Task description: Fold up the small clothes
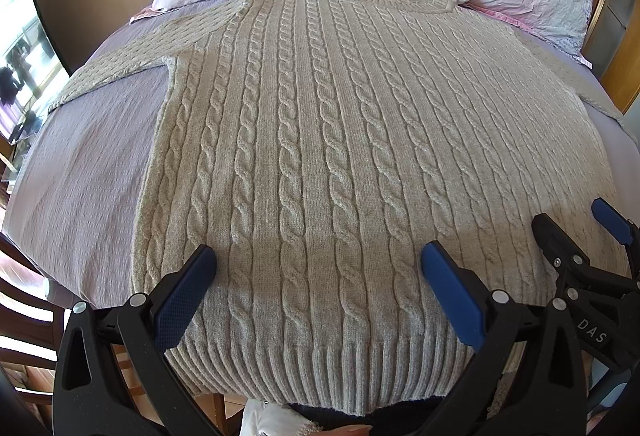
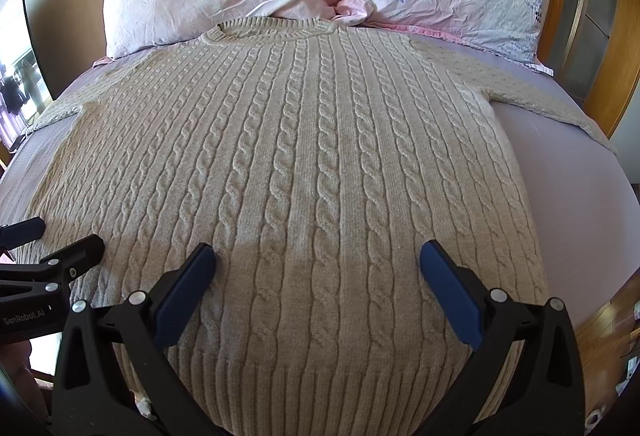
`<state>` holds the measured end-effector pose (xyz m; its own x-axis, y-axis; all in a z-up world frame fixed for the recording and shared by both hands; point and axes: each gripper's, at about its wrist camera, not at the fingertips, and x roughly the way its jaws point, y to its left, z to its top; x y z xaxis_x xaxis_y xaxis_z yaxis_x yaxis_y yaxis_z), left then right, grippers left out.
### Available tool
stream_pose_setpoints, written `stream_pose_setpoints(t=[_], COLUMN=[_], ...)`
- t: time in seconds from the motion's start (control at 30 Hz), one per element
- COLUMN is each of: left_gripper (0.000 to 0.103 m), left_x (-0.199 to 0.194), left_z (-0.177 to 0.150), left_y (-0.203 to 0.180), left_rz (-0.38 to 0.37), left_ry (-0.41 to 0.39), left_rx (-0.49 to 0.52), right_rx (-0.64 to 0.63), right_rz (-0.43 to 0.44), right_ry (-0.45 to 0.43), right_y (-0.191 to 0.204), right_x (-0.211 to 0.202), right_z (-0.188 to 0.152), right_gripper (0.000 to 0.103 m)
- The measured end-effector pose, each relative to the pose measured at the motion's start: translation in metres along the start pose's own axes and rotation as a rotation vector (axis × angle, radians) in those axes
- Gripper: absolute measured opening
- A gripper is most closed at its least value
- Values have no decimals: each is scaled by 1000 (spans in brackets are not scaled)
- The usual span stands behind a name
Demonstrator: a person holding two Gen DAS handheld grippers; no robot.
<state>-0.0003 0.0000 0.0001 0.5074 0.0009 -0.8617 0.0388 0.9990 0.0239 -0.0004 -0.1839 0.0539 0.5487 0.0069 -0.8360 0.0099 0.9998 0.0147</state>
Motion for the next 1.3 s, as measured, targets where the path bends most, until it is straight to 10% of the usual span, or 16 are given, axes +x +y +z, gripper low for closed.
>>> stream_pose_setpoints(t=[1.3], left_gripper=[102], left_x=[0], left_z=[0], left_y=[0], left_rz=[1], left_ry=[-2], left_rx=[0], right_rx=[4], right_rz=[-3], right_ry=[12], right_y=[1], right_x=[2], right_z=[0], right_gripper=[101])
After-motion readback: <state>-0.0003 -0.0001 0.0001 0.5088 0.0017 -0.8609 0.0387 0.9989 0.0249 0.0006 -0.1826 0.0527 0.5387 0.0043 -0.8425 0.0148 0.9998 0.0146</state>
